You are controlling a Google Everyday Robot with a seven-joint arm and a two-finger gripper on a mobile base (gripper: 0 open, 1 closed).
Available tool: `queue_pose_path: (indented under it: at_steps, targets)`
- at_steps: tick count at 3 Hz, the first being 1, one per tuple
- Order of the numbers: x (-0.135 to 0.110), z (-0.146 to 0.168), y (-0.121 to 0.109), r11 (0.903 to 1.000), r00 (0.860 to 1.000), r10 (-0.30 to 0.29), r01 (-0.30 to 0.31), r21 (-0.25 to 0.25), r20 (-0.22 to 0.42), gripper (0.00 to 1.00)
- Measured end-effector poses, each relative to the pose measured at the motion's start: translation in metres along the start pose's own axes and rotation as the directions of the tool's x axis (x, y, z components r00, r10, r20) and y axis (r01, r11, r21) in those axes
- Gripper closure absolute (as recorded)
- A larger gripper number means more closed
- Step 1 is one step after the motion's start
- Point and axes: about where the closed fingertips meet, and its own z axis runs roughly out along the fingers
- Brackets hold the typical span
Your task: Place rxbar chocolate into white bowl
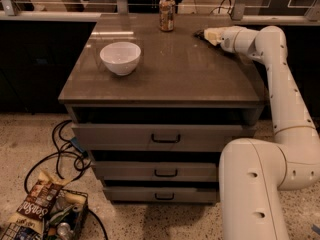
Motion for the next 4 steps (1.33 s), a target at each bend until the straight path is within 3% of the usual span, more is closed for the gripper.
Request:
queue_pose_path:
  at_steps: [1, 2, 4]
  targets:
    - [0.0019, 0.0044, 0.0033, 1.0000, 1.000, 0.001, -0.001, -0.006, -0.003, 0.99]
    - [0.0024, 0.0053, 0.0040, 1.0000, 1.000, 0.002, -0.002, -0.007, -0.003, 1.00]
    - [0.0052, 0.0116, 0.0088, 0.9999, 1.000, 0.004, -0.004, -0.016, -0.007, 0.61]
